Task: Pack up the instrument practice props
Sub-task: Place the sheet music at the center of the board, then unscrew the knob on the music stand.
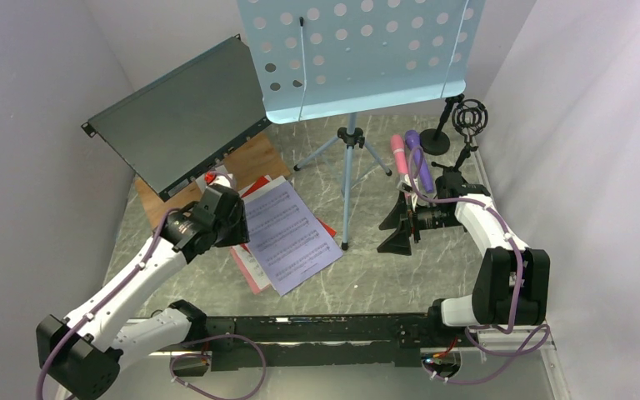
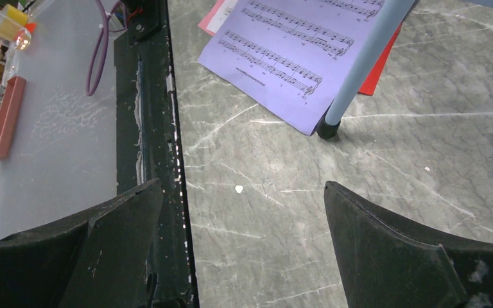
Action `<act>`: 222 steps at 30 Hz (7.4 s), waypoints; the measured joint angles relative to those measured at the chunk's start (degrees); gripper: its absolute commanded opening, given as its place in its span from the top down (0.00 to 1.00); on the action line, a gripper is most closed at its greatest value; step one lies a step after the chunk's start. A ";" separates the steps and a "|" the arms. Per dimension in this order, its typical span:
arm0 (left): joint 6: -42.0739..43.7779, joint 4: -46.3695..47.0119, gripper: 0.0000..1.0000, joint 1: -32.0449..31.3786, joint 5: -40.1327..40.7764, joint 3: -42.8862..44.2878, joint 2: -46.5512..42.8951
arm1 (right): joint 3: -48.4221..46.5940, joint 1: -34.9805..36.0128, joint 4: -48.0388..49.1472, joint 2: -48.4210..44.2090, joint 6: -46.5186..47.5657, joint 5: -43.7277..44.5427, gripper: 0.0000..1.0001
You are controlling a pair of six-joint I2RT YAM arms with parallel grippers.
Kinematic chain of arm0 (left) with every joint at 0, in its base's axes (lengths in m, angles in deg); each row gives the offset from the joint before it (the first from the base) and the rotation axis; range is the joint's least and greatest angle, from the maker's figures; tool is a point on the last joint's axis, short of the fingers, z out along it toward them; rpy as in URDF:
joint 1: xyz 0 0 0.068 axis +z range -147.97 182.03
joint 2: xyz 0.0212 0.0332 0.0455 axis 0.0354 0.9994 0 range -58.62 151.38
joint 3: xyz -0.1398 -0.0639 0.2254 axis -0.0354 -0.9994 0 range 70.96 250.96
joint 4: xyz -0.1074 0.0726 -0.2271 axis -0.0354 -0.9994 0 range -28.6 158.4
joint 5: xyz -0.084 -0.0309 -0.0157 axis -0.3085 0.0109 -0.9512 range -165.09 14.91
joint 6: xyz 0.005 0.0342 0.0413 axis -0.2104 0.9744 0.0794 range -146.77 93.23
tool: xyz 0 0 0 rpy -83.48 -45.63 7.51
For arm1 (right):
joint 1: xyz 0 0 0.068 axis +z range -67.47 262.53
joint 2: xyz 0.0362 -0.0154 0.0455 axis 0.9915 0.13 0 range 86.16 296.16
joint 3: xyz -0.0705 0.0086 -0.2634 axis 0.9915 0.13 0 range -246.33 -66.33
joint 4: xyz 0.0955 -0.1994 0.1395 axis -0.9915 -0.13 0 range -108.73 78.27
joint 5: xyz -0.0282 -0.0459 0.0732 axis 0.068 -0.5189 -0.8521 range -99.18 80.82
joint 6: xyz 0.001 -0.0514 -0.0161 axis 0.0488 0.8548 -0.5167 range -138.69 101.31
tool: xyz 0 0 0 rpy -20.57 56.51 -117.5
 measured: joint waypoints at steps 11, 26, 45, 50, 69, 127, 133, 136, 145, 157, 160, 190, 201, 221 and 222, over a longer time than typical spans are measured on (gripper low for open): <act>3.08 2.01 0.05 0.00 -5.60 0.35 -1.51 | -0.02 0.00 -0.02 0.00 0.02 0.00 0.01; 3.41 10.36 0.01 0.00 -16.31 -0.20 -6.62 | -0.04 0.00 -0.02 0.00 0.09 0.20 0.00; 0.61 28.24 0.01 0.00 -31.30 -5.01 -4.63 | -0.68 -0.76 1.55 -0.09 -2.71 4.50 0.00; -0.72 33.62 0.01 -0.59 -34.40 -6.23 -1.97 | -0.68 -1.64 4.52 -0.63 -6.34 6.80 0.00; 9.70 54.16 0.01 -16.83 -18.51 -5.53 15.34 | -0.46 -2.32 41.18 -6.73 -45.51 7.58 0.00; 2.82 44.30 0.01 -16.87 -14.49 -6.54 8.85 | -10.86 9.73 74.03 7.13 -0.39 5.53 0.82; 2.82 44.22 0.01 -16.87 -14.51 -6.60 9.03 | -8.83 10.64 68.32 4.26 11.54 11.69 0.58; 2.82 43.89 0.01 -16.87 -14.51 -6.60 9.29 | -7.74 10.51 62.84 4.00 10.82 14.73 0.51; 2.80 43.23 0.01 -16.87 -14.45 -6.60 9.27 | -5.31 9.97 57.83 0.94 -7.67 16.04 0.01; 2.64 42.49 0.00 -16.87 -13.97 -6.60 8.70 | -0.33 -5.51 76.06 2.69 -68.54 4.70 0.00; 2.64 42.38 0.01 -16.87 -13.88 -6.60 8.68 | 1.77 -4.92 83.52 6.51 -85.07 4.42 0.00; 2.64 39.43 0.00 -16.87 -11.89 -6.60 6.05 | -4.90 8.28 92.87 10.45 -144.06 26.75 0.41; 2.64 38.80 0.01 -16.87 -11.58 -6.60 6.05 | -5.70 9.18 91.03 10.91 -141.92 28.28 0.71; 2.64 38.18 0.01 -16.87 -11.21 -6.60 4.22 | -11.13 9.16 89.57 11.28 -108.91 24.41 0.87; 2.62 38.18 0.01 -16.87 -11.19 -6.60 4.22 | -11.28 9.16 89.44 11.28 -107.49 23.98 0.82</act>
